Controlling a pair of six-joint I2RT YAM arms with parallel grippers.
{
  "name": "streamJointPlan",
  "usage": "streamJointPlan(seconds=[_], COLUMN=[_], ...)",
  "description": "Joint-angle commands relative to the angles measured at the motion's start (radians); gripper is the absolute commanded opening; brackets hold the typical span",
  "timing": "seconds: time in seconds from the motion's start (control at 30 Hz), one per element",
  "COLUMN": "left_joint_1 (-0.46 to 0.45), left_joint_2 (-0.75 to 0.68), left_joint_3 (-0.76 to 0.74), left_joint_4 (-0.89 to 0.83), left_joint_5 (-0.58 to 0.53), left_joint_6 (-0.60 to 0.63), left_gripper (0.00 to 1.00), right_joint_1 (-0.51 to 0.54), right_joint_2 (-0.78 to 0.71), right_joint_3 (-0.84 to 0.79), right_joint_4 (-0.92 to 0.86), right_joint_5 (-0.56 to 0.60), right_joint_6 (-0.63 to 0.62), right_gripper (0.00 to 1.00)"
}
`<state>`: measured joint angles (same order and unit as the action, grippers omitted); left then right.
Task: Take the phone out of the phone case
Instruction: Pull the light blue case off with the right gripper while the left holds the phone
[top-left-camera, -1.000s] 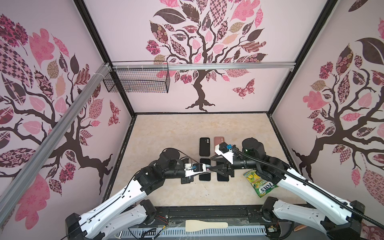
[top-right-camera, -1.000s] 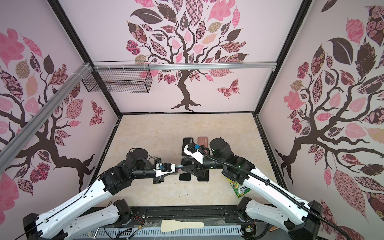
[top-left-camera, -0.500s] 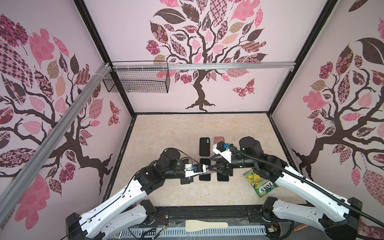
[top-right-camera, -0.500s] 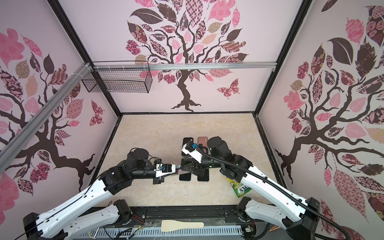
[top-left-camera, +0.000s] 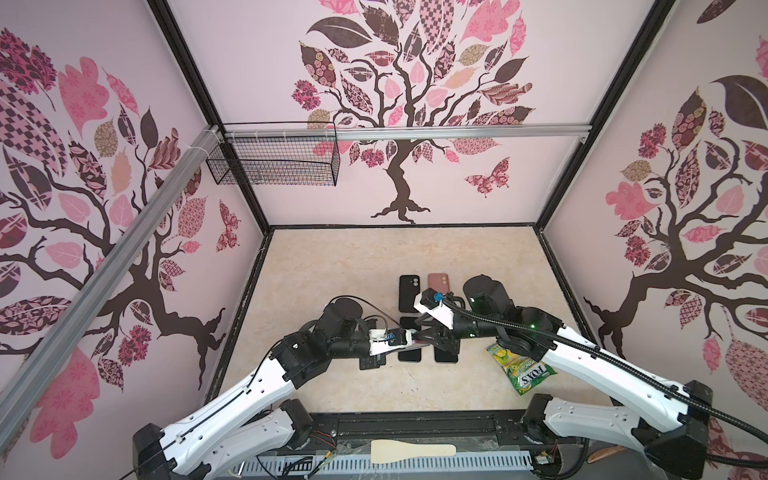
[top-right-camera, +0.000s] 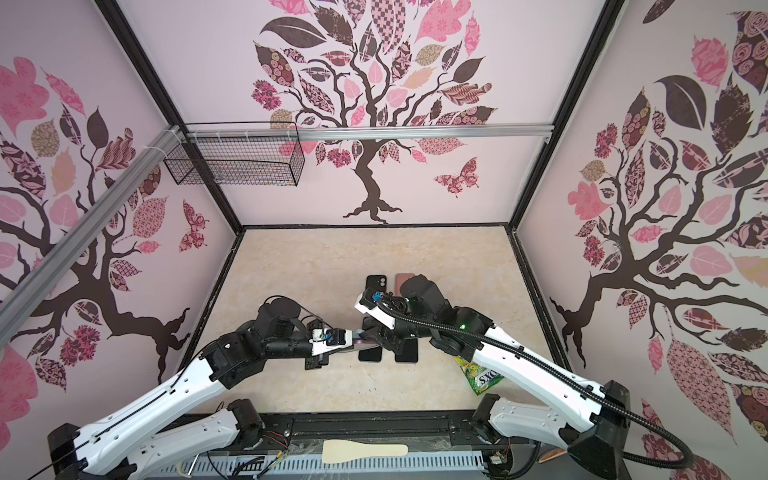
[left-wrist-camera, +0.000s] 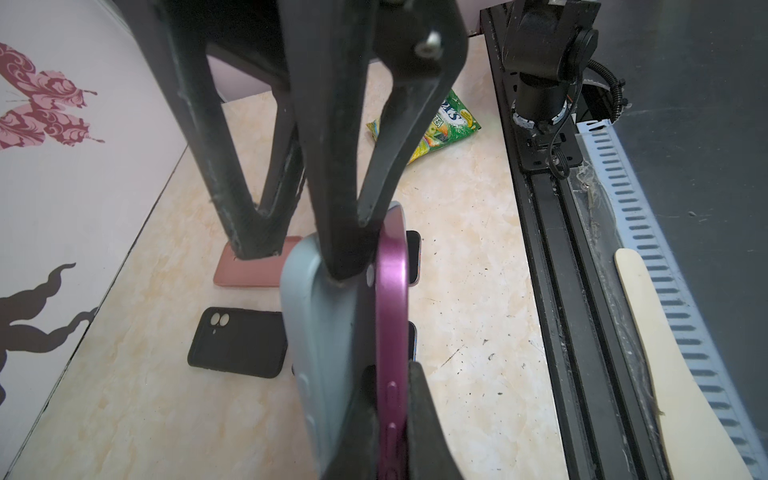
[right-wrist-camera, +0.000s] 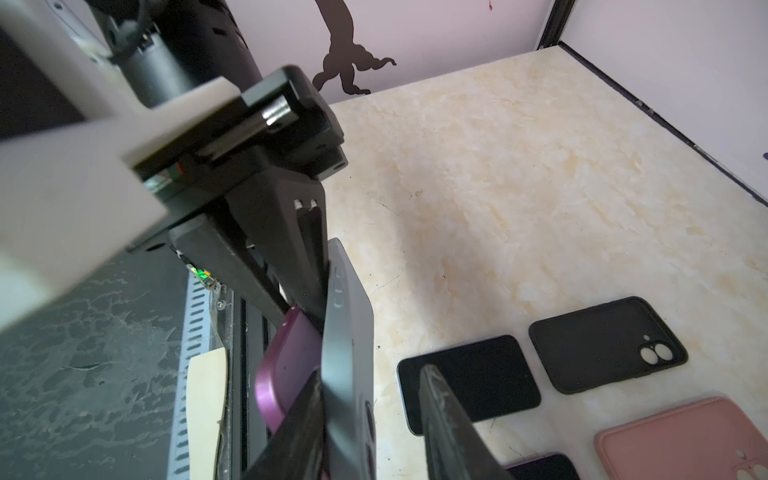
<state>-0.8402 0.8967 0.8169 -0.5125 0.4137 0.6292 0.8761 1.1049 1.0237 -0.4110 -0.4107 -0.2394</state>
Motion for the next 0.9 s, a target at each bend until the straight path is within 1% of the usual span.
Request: streamJointPlan(seconds=[0.0, 0.1, 0.4, 0.57, 0.77, 0.87], left_joint_1=[-0.012, -0.013, -0.011, -0.011, -0.011, -0.011], left_joint_2=[-0.013, -0.012, -0.063, -0.12, -0.133, -0.144], left_joint_3=[0.077, 0.077, 0.014, -0.016, -0.005, -0.016], left_joint_4=[0.138, 0.138, 0.194, 0.219, 0.158, 0.162], left_joint_5=[0.036, 0.026, -0.012, 0.06, 0.18, 0.194], left_joint_6=[0.006, 0.004, -0.019, -0.015, -0.004, -0.021], left_gripper=[0.0, 0.0, 0.0, 0.0, 0.0, 0.0], right_joint_1=[0.018, 0.019, 0.02, 0.0, -0.139, -0.154], right_joint_2=[0.038, 0.025, -0.08, -0.11, -0.113, -0.097], right_joint_3=[0.006, -0.001, -0.05, -0.073, -0.101, -0.097], right_joint_4=[-0.053, -0.037, 0.046, 0.094, 0.18, 0.169], right_joint_5=[0.014, 0.009, 0.064, 0.085, -0.016, 0.039], right_joint_6=[0.002, 0.008, 0.062, 0.13, 0.287, 0.325], right_gripper=[0.33, 0.25, 0.01, 0.0, 0.0, 0.0])
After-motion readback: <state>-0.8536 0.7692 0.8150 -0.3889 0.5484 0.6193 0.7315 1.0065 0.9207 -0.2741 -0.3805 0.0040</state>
